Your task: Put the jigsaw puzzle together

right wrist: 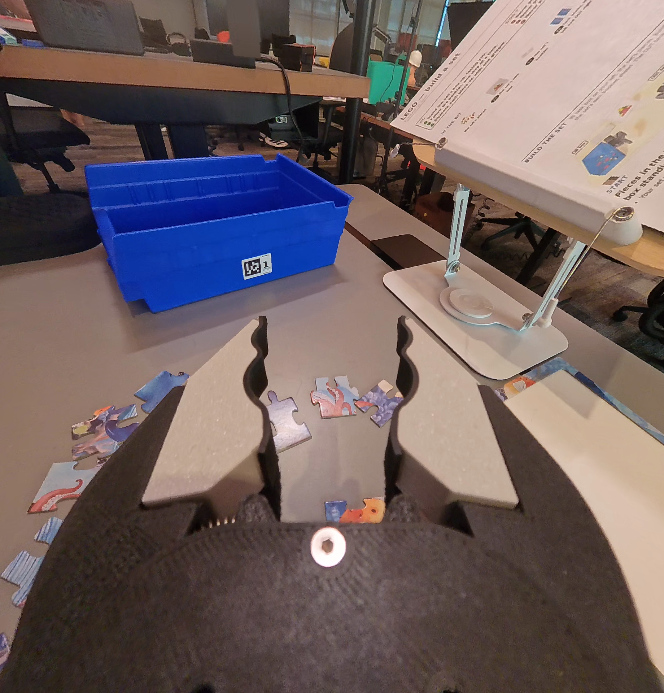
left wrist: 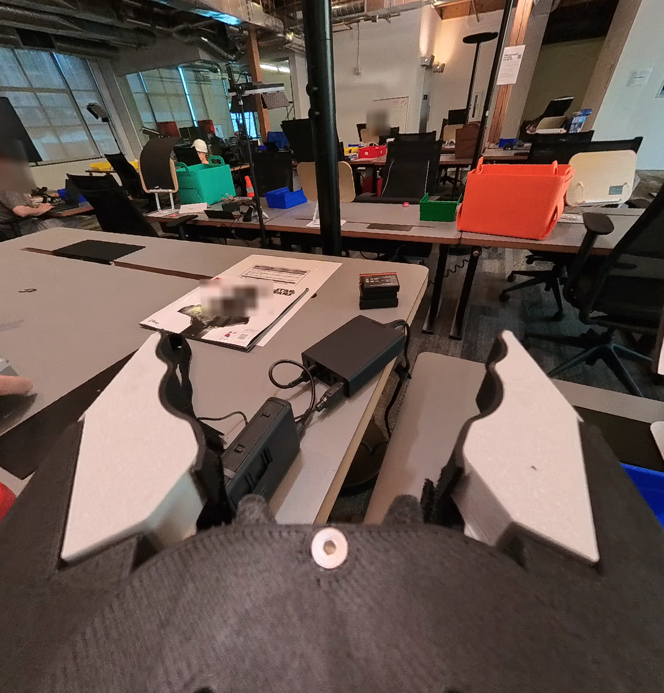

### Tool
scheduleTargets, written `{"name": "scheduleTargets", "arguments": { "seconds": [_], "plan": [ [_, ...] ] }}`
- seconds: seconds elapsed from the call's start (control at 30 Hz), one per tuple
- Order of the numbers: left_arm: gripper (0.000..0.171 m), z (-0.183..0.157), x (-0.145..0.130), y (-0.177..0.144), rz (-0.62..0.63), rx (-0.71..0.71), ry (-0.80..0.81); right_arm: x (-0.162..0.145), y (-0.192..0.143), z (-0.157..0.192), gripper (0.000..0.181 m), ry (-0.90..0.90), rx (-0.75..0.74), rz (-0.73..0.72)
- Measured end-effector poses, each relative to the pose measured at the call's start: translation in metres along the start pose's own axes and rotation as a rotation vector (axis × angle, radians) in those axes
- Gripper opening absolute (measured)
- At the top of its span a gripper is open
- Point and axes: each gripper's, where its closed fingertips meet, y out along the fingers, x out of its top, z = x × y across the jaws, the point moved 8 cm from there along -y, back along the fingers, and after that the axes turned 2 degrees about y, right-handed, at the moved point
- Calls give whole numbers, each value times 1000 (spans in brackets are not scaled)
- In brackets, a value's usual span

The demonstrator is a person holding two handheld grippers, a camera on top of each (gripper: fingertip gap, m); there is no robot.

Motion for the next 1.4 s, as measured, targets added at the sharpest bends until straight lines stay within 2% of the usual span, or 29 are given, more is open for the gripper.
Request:
{"name": "scheduleTargets", "arguments": {
  "seconds": [0.2,0.57,0.8,1.0,1.17,1.4],
  "plan": [
    [156,-12,3,4,-49,-32,-6,6,0,4,68,-11,1,7],
    [153,-16,12,-4,-175,-118,-153,25,2,22,69,0,42,4],
    [159,31,35,-36,-312,71,-151,26,5,31,69,8,44,3],
    [159,44,42,-51,-338,167,-83,21,16,34,69,26,59,12],
    [159,32,39,-44,-315,155,-29,20,17,35,69,27,59,13],
    [156,-3,37,-38,-319,71,20,19,19,34,69,30,54,12]
  ]
}}
